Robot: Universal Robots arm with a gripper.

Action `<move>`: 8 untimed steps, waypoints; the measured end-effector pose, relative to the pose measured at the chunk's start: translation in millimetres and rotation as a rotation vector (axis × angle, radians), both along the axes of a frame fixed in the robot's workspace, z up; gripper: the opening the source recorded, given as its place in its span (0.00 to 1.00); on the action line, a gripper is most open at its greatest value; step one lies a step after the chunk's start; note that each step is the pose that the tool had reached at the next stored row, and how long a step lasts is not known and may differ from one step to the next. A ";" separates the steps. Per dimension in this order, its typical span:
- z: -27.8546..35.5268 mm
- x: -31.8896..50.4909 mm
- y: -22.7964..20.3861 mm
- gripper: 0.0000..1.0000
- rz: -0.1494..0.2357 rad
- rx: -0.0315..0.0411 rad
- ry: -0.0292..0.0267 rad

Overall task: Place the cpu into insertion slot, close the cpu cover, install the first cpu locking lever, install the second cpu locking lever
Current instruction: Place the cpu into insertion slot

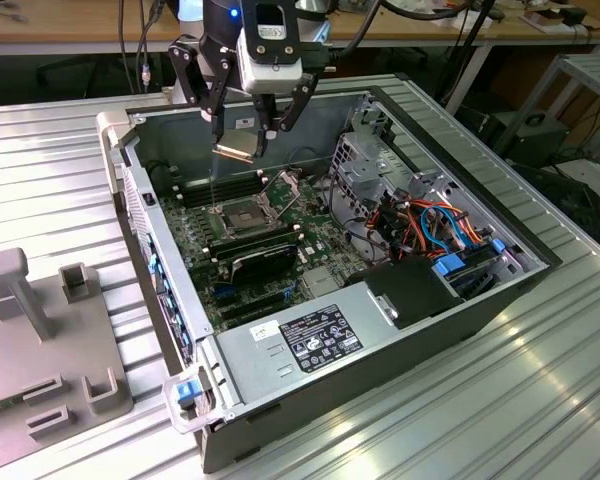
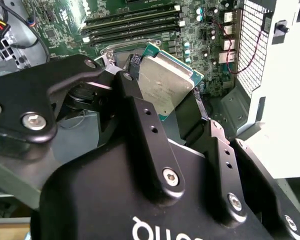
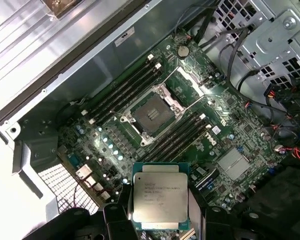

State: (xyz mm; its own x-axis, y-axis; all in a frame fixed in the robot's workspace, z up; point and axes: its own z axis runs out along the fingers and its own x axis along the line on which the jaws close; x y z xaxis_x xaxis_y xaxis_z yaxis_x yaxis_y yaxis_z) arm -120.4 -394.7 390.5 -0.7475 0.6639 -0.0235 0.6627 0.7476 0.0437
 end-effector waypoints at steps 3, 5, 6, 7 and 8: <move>-0.4 0.0 0.0 0.54 -0.042 0.0000 0.0000; -0.8 0.0 0.0 0.54 -0.077 0.0000 0.0000; -1.0 0.0 0.0 0.54 -0.100 0.0000 0.0000; -1.2 0.0 0.0 0.54 -0.120 0.0000 0.0000; -1.3 0.0 0.0 0.54 -0.137 0.0000 0.0000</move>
